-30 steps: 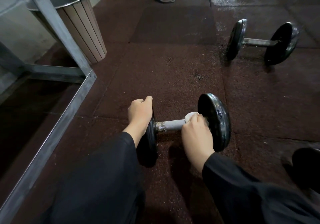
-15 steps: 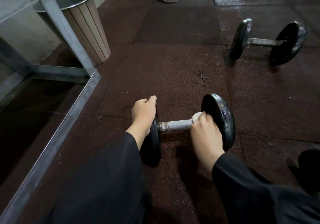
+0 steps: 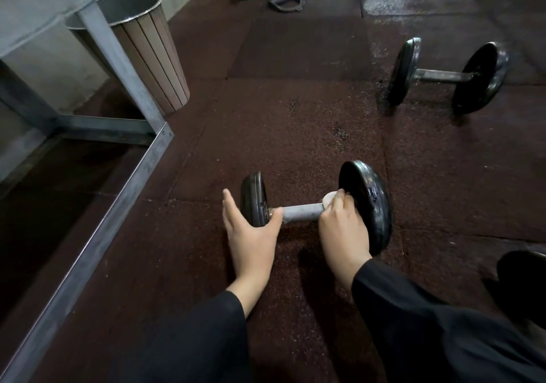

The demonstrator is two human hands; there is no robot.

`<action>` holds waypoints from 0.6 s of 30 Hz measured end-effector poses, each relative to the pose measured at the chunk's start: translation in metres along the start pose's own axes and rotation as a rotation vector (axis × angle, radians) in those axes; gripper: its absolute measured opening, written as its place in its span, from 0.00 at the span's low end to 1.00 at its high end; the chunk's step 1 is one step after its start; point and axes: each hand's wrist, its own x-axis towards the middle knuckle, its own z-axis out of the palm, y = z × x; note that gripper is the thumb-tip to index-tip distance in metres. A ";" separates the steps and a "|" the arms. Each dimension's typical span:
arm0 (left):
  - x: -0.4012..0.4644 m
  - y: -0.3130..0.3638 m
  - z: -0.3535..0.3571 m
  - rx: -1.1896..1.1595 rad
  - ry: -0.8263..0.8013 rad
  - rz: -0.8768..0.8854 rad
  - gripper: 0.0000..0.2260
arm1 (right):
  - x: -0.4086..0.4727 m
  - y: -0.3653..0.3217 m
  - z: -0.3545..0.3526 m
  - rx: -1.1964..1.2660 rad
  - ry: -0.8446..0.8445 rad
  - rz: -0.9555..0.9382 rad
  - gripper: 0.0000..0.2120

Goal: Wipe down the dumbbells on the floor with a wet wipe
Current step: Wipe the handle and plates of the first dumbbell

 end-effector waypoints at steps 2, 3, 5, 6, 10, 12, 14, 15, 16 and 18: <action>-0.001 0.001 -0.001 0.001 -0.032 -0.062 0.39 | 0.002 0.001 0.002 -0.017 0.037 0.003 0.16; 0.000 0.002 -0.002 0.019 -0.049 -0.077 0.37 | 0.002 0.002 0.003 -0.030 0.051 0.005 0.16; -0.001 0.006 -0.006 0.073 -0.076 -0.089 0.33 | 0.002 0.001 0.003 -0.038 0.072 -0.005 0.15; -0.001 0.008 -0.008 0.098 -0.087 -0.088 0.32 | 0.001 0.001 0.004 -0.049 0.076 -0.009 0.15; -0.009 0.013 -0.015 0.172 -0.098 -0.094 0.31 | -0.006 -0.002 0.001 -0.070 0.068 0.003 0.15; -0.014 0.015 -0.019 0.199 -0.087 -0.118 0.30 | -0.015 -0.002 -0.008 -0.119 0.028 0.008 0.17; -0.019 0.017 -0.023 0.241 -0.088 -0.156 0.30 | -0.020 0.001 -0.009 -0.155 0.014 -0.012 0.19; -0.020 0.018 -0.024 0.263 -0.091 -0.179 0.29 | -0.023 0.002 -0.007 -0.113 0.016 -0.046 0.19; -0.021 0.018 -0.026 0.281 -0.097 -0.208 0.28 | -0.025 0.003 -0.008 -0.076 -0.001 -0.055 0.19; -0.018 0.020 -0.028 0.318 -0.127 -0.255 0.24 | -0.025 0.004 -0.011 -0.090 -0.006 -0.072 0.19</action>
